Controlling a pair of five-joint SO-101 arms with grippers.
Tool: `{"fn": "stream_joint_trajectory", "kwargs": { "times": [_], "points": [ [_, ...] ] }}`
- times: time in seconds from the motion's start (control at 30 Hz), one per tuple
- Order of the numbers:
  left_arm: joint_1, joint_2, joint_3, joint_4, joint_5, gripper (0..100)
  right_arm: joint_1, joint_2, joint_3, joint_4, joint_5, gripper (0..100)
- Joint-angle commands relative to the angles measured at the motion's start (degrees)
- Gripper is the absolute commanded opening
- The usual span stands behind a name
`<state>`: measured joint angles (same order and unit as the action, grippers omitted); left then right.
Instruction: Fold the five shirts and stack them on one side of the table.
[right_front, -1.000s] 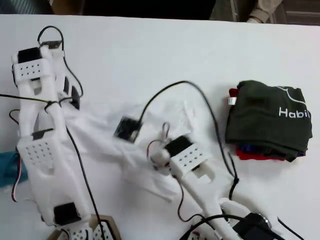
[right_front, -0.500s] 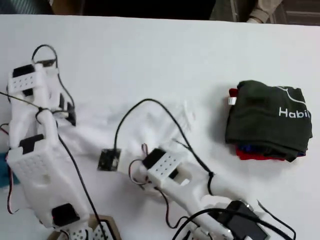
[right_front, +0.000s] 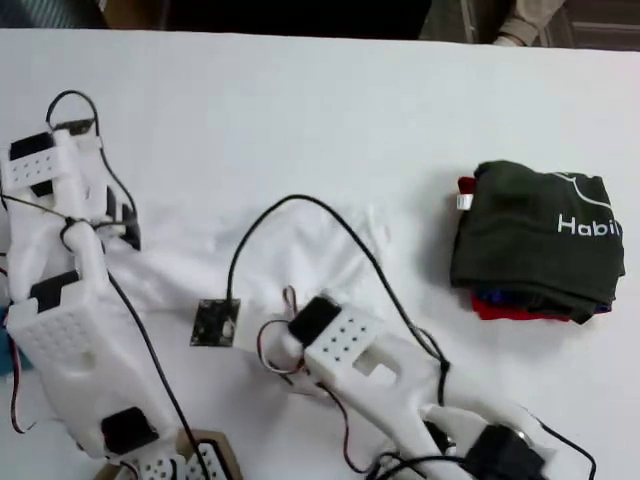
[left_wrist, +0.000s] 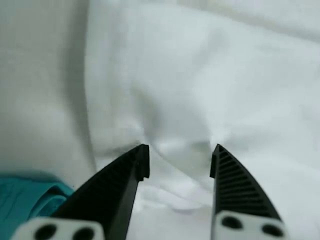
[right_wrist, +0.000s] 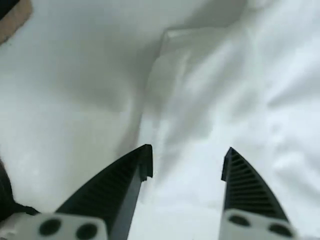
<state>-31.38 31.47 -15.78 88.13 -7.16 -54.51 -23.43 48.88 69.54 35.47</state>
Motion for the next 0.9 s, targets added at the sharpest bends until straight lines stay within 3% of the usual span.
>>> {"fn": "stream_joint_trajectory", "kwargs": {
  "times": [0.0, 0.57, 0.87],
  "points": [
    [-2.7, -4.7, -3.6, 0.0, -0.3, 22, -3.0, -4.2, 0.3, 1.2, -0.3, 23.4],
    [-5.5, -4.7, -7.3, 1.3, -0.4, 22, -5.6, 1.5, 13.3, -15.1, -3.8, 23.7],
    [-6.6, -4.7, -7.5, 2.1, -0.5, 22, -5.5, 12.4, 5.0, -11.8, -5.2, 23.5]
  ]
}}
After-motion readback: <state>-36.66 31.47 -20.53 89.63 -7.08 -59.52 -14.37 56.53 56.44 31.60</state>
